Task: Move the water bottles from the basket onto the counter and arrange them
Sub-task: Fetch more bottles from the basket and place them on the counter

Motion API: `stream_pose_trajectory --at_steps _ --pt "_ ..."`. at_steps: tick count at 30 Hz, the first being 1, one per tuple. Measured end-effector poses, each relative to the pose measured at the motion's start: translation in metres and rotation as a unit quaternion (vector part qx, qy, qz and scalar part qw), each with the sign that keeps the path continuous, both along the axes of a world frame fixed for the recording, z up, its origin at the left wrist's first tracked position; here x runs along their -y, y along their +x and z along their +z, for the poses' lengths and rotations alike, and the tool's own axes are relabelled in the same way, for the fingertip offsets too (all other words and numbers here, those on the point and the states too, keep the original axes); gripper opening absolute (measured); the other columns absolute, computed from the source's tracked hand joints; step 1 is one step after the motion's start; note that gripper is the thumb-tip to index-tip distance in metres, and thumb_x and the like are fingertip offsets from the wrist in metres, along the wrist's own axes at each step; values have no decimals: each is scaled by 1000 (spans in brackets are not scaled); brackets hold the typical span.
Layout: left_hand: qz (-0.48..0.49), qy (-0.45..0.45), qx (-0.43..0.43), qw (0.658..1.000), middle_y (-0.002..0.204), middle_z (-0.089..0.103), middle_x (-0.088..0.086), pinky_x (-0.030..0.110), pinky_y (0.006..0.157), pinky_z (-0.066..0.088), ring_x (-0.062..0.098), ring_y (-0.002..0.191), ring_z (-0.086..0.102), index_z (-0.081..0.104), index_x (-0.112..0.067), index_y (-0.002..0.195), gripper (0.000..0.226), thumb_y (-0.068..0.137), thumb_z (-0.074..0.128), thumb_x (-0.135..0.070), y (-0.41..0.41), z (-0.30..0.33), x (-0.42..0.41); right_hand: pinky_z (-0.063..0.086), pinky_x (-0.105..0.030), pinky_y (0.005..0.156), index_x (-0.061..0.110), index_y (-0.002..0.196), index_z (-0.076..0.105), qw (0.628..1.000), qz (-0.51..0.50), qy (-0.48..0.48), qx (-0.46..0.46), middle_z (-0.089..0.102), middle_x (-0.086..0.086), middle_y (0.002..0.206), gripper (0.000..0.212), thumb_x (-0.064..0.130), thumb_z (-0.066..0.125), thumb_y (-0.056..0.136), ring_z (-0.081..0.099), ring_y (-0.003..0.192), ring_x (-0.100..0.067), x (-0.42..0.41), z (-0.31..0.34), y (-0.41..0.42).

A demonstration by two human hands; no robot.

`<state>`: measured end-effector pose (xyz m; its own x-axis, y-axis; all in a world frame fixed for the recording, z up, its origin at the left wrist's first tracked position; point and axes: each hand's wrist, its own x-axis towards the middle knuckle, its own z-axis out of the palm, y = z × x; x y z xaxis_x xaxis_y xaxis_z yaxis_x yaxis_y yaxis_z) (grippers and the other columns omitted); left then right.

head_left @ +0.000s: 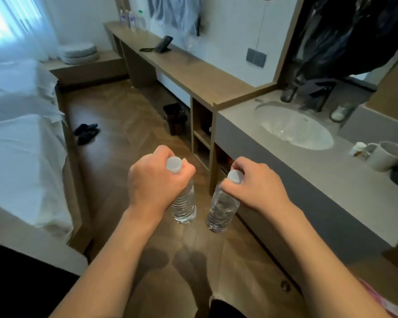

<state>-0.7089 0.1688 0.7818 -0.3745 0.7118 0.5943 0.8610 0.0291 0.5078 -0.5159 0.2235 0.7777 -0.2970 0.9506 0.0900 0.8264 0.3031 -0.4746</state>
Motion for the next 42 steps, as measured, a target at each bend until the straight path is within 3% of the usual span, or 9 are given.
stream_pose_trajectory --at_steps 3,7,12,15,20,29,34,39,42 --pt "41 -9 3 999 57 60 3 25 58 35 18 52 49 61 -13 68 24 68 66 -36 -45 -2 -32 38 -23 54 28 89 56 999 34 -11 2 62 10 80 29 52 62 75 55 70 -7 -42 -2 -47" --pt "88 -56 11 995 62 64 5 31 60 45 27 60 58 65 -14 72 23 74 71 -37 -105 -5 -85 49 -29 60 27 87 58 998 65 -11 7 62 9 78 30 52 61 71 58 71 -11 -114 -9 -111" --pt "114 -42 31 992 62 63 6 41 64 53 35 65 62 62 -16 72 28 71 64 -43 -179 -2 -182 46 -28 61 27 84 57 995 97 -6 -3 62 9 74 28 51 63 71 58 69 -11 -215 -7 -187" --pt "119 -9 -4 993 61 64 8 35 59 50 36 60 62 63 -13 73 28 72 63 -41 -222 6 -237 49 -30 60 28 85 55 994 107 -2 -9 62 9 74 28 51 62 70 59 69 -12 -274 0 -230" --pt "143 56 0 988 60 63 3 22 58 33 17 53 53 64 -11 74 24 73 68 -35 -297 16 -321 54 -35 63 29 86 55 994 111 16 -12 62 8 73 27 49 62 70 61 69 -16 -365 13 -306" --pt "137 77 22 987 54 59 0 22 53 37 19 49 55 62 -10 65 24 70 70 -32 -462 -1 -477 41 -24 55 28 80 57 992 129 16 -5 61 10 70 23 48 63 69 58 66 -8 -532 3 -473" --pt "128 93 -18 987 51 50 -4 21 53 33 16 46 48 60 -9 62 24 68 72 -28 -565 5 -570 33 -21 50 29 80 55 992 128 8 -4 60 11 70 22 48 63 71 57 64 -6 -622 12 -573" --pt "134 89 -29 987 55 41 -10 20 53 26 11 49 38 57 -10 62 26 71 65 -33 -656 10 -660 39 -25 52 28 83 55 991 133 9 -23 61 9 71 24 47 62 70 58 65 -10 -709 11 -666" --pt "126 71 -14 989 54 43 -10 10 52 23 10 48 39 58 -11 62 25 71 68 -31 -708 2 -716 41 -25 52 28 83 56 991 131 9 -24 62 10 70 27 50 61 68 59 64 -10 -770 2 -723"
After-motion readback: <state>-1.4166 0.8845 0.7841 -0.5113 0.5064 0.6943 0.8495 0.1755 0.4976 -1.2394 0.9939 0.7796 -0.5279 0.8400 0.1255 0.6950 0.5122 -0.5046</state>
